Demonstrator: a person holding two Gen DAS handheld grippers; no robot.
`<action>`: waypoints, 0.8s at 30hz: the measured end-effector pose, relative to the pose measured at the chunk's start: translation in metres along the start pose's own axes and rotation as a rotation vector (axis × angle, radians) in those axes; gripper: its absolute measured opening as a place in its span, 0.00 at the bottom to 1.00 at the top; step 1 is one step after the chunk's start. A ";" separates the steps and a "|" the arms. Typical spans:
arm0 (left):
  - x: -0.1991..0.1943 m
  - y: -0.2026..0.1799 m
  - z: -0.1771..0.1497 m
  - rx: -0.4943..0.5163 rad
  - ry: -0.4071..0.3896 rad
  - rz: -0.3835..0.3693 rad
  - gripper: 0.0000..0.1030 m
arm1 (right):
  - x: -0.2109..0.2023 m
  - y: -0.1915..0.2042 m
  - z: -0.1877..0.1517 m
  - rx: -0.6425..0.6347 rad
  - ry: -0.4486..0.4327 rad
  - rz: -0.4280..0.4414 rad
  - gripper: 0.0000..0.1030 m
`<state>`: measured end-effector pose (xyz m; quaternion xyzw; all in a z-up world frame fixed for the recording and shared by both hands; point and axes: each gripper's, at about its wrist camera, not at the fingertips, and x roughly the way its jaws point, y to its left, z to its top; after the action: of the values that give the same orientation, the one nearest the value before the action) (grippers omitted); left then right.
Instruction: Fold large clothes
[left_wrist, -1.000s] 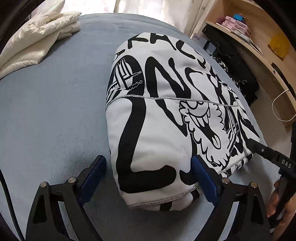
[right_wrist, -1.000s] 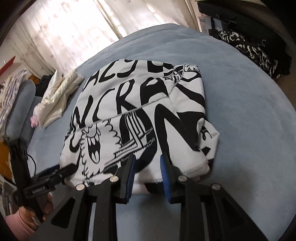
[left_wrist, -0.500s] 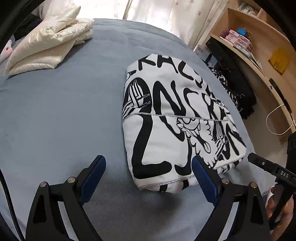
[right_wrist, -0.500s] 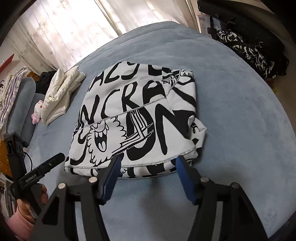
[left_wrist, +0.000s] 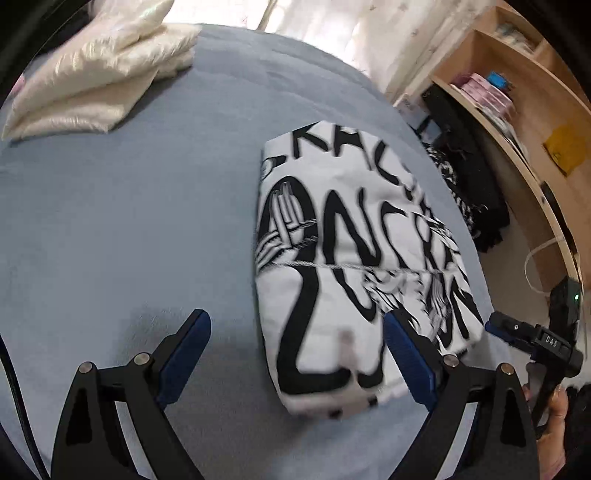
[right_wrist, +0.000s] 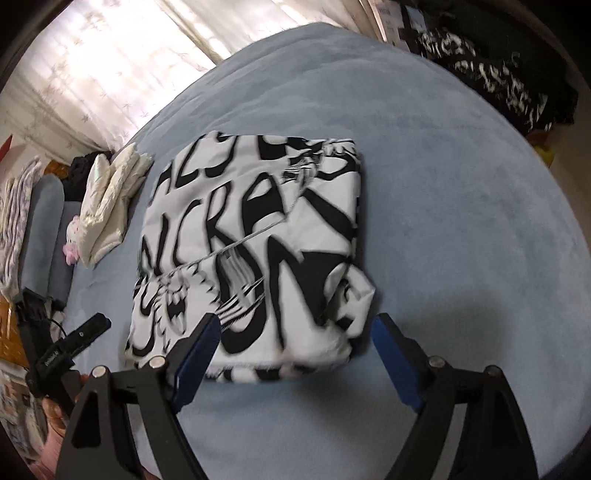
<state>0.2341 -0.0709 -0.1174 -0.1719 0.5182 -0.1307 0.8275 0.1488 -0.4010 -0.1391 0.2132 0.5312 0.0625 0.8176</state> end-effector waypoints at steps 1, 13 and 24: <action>0.008 0.004 0.003 -0.026 0.019 -0.020 0.91 | 0.007 -0.006 0.005 0.013 0.014 0.014 0.82; 0.098 0.010 0.027 -0.088 0.150 -0.193 0.94 | 0.099 -0.025 0.052 0.016 0.178 0.275 0.82; 0.119 -0.007 0.045 -0.070 0.188 -0.206 0.92 | 0.107 -0.012 0.060 -0.028 0.122 0.347 0.42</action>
<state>0.3256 -0.1175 -0.1935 -0.2398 0.5774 -0.2125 0.7510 0.2472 -0.3939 -0.2138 0.2861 0.5340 0.2227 0.7638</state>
